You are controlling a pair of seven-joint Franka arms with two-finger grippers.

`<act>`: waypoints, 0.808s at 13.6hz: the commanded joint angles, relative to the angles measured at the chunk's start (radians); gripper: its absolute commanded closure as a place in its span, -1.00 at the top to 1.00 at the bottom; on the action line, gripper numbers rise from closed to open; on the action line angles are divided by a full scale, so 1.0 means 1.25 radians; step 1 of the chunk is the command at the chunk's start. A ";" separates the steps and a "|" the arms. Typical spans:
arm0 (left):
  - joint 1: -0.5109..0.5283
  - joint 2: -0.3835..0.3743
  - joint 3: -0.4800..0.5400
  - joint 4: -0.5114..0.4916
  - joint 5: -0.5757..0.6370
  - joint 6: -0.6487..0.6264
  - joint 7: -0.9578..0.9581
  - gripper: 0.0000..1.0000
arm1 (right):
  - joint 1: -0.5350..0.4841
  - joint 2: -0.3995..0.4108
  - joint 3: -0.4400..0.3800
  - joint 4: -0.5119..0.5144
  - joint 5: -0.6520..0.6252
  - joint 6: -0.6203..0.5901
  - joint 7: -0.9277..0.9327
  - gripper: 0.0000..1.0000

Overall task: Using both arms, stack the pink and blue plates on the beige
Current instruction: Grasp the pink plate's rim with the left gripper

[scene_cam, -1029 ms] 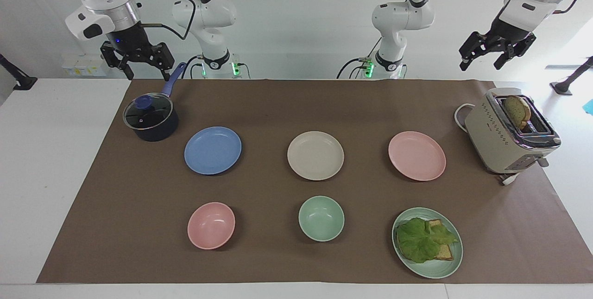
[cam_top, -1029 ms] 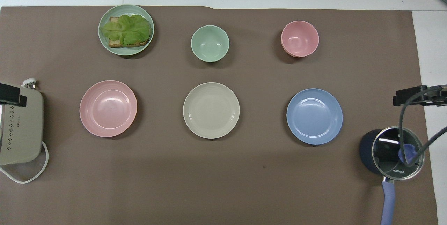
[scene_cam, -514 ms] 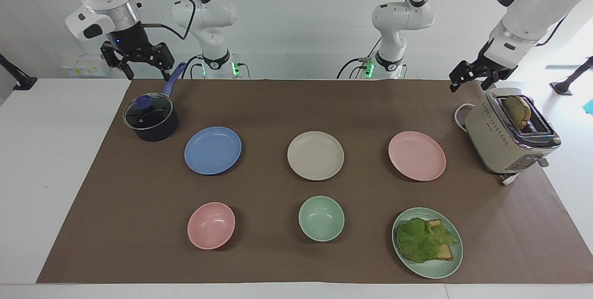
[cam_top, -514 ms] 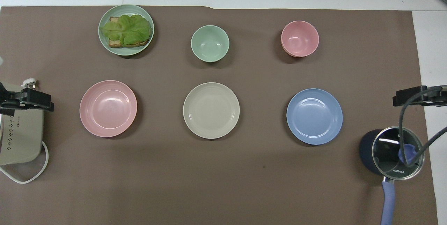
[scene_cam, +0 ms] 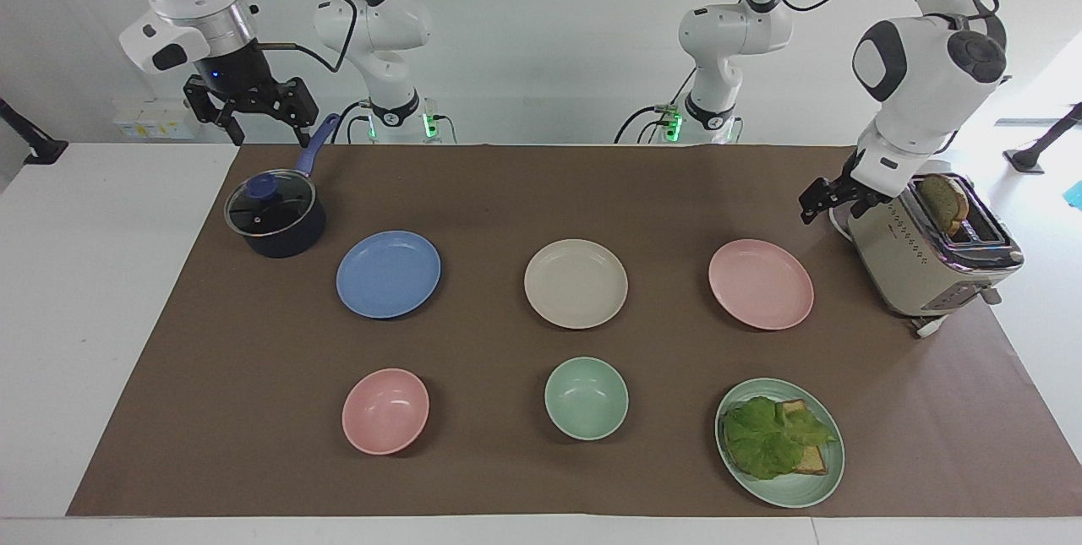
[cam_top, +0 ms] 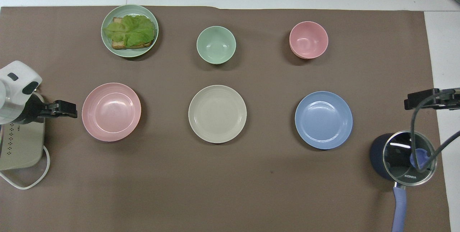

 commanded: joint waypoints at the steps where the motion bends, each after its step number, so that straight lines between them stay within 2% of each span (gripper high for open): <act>1: 0.022 0.048 -0.006 -0.034 0.014 0.069 0.002 1.00 | -0.007 -0.001 -0.001 0.002 0.003 -0.011 -0.022 1.00; 7: 0.030 0.164 -0.006 -0.056 0.013 0.195 -0.031 1.00 | -0.014 -0.003 -0.001 -0.002 0.003 -0.011 -0.024 1.00; 11: 0.030 0.172 -0.006 -0.083 0.013 0.233 -0.072 1.00 | -0.014 -0.003 -0.001 -0.002 0.003 -0.011 -0.024 1.00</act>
